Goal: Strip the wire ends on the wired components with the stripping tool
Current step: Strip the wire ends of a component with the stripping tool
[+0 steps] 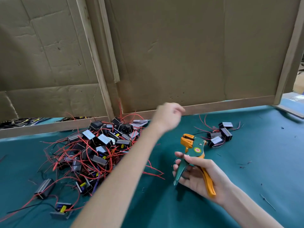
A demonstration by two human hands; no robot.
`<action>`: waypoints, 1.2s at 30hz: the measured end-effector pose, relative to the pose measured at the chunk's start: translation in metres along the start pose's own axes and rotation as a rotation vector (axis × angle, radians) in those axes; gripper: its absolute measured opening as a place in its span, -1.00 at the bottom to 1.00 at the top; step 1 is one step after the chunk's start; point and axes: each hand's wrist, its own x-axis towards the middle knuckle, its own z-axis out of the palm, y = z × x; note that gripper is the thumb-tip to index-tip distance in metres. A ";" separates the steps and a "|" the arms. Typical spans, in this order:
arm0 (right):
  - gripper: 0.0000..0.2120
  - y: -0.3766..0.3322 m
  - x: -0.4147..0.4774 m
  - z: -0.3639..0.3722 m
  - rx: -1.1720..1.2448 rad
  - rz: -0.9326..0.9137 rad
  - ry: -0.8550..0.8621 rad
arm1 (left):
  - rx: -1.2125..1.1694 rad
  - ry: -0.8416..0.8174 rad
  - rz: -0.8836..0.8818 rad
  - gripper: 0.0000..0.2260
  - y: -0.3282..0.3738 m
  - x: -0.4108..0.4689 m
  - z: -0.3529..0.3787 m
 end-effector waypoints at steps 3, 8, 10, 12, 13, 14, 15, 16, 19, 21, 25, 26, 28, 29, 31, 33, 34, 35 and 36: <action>-0.69 0.001 -0.010 -0.005 -0.023 -0.181 0.069 | 0.410 0.262 -0.316 -0.66 -0.067 0.006 -0.053; -0.71 -0.003 -0.005 -0.016 0.001 -0.216 0.119 | 0.649 -0.110 -0.580 -0.67 -0.133 0.005 -0.086; -0.72 -0.004 -0.007 -0.015 -0.005 -0.228 0.132 | 0.593 -0.067 -0.544 -0.66 -0.140 0.003 -0.086; -0.74 -0.003 -0.007 -0.014 -0.027 -0.221 0.128 | 0.554 -0.018 -0.538 -0.61 -0.140 0.002 -0.084; -0.75 -0.003 -0.007 -0.015 -0.036 -0.217 0.123 | 0.529 -0.005 -0.543 -0.57 -0.140 0.002 -0.083; -0.76 -0.003 -0.008 -0.015 -0.036 -0.222 0.120 | 0.498 0.017 -0.533 -0.55 -0.138 0.002 -0.083; -0.77 -0.004 -0.008 -0.014 -0.032 -0.218 0.106 | 0.454 0.061 -0.500 -0.57 -0.137 0.002 -0.085; -0.77 -0.004 -0.007 -0.016 -0.037 -0.212 0.104 | 0.397 0.130 -0.447 -0.62 -0.134 0.001 -0.087; -0.78 -0.004 -0.007 -0.014 -0.048 -0.214 0.096 | 0.212 0.377 -0.242 -0.78 -0.112 -0.010 -0.096; -0.77 -0.004 -0.007 -0.014 -0.055 -0.222 0.096 | 0.069 0.456 -0.141 -0.83 -0.094 -0.024 -0.098; -0.74 -0.002 -0.009 -0.012 -0.067 -0.217 0.069 | -0.681 0.284 -0.114 -0.87 -0.056 -0.061 -0.088; -0.73 -0.002 -0.010 -0.011 -0.073 -0.218 0.061 | -0.770 0.229 -0.107 -0.88 -0.051 -0.067 -0.084; -0.69 -0.001 -0.011 -0.010 -0.099 -0.214 0.042 | -0.828 0.162 -0.088 -0.86 -0.043 -0.076 -0.078; -0.66 -0.001 -0.012 -0.010 -0.124 -0.213 0.032 | -0.818 0.156 -0.086 -0.83 -0.041 -0.078 -0.075; -0.60 0.000 -0.013 -0.010 -0.197 -0.211 0.011 | -0.779 0.171 -0.083 -0.85 -0.038 -0.080 -0.071; -0.62 0.001 -0.014 -0.008 -0.274 -0.208 -0.020 | -0.783 0.173 -0.081 -0.96 -0.035 -0.081 -0.068; -0.64 0.002 -0.015 -0.007 -0.304 -0.204 -0.039 | -0.791 0.173 -0.084 -0.97 -0.035 -0.082 -0.066; -0.65 0.002 -0.015 -0.006 -0.331 -0.198 -0.062 | -0.795 0.174 -0.092 -0.95 -0.036 -0.082 -0.063; -0.65 0.004 -0.016 -0.005 -0.355 -0.191 -0.082 | -0.786 0.172 -0.104 -0.94 -0.039 -0.082 -0.060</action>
